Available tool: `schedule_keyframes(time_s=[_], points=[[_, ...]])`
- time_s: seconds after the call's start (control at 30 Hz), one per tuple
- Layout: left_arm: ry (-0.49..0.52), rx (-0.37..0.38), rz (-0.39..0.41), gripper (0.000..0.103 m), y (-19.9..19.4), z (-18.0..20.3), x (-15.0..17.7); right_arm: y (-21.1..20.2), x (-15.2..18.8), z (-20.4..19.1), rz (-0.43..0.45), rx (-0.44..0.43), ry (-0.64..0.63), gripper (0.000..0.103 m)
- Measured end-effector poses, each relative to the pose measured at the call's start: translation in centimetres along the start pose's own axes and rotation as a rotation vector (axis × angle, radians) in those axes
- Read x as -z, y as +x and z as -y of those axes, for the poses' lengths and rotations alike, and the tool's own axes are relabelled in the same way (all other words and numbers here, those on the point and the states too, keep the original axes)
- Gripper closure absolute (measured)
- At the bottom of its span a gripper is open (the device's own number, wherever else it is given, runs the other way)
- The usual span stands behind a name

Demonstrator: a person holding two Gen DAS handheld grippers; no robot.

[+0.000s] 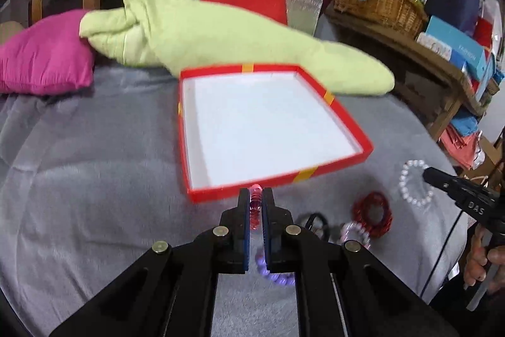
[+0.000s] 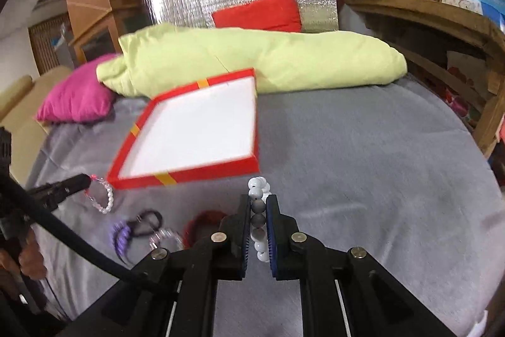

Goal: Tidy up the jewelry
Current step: 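Carry both bracelets into the red-rimmed box and open both grippers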

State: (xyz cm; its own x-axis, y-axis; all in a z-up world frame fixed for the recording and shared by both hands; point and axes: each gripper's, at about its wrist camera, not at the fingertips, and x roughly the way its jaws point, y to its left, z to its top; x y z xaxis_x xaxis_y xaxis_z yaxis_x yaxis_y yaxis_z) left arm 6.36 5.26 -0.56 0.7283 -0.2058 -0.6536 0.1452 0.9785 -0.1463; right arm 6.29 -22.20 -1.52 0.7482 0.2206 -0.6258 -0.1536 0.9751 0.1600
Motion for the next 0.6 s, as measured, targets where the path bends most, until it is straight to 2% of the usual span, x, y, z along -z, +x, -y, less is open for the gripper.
schedule_keyframes(time_s=[0.2, 0.3, 0.47, 0.6], points=[[0.017, -0.009, 0.098, 0.096, 0.0, 0.2, -2.7, 1.4, -3.0, -1.7, 0.063, -0.091, 0.029, 0.093], [-0.016, -0.022, 0.108, 0.096, 1.3, -0.7, -3.8, 3.1, -4.5, -2.4, 0.065, -0.128, 0.052, 0.093], [-0.090, -0.072, 0.083, 0.096, 5.0, -2.8, -4.8, 6.2, -6.3, -3.1, 0.074, -0.154, 0.086, 0.093], [-0.086, -0.085, 0.050, 0.096, 7.0, -2.6, -4.6, 8.9, -7.1, -3.0, 0.072, -0.167, 0.106, 0.093]])
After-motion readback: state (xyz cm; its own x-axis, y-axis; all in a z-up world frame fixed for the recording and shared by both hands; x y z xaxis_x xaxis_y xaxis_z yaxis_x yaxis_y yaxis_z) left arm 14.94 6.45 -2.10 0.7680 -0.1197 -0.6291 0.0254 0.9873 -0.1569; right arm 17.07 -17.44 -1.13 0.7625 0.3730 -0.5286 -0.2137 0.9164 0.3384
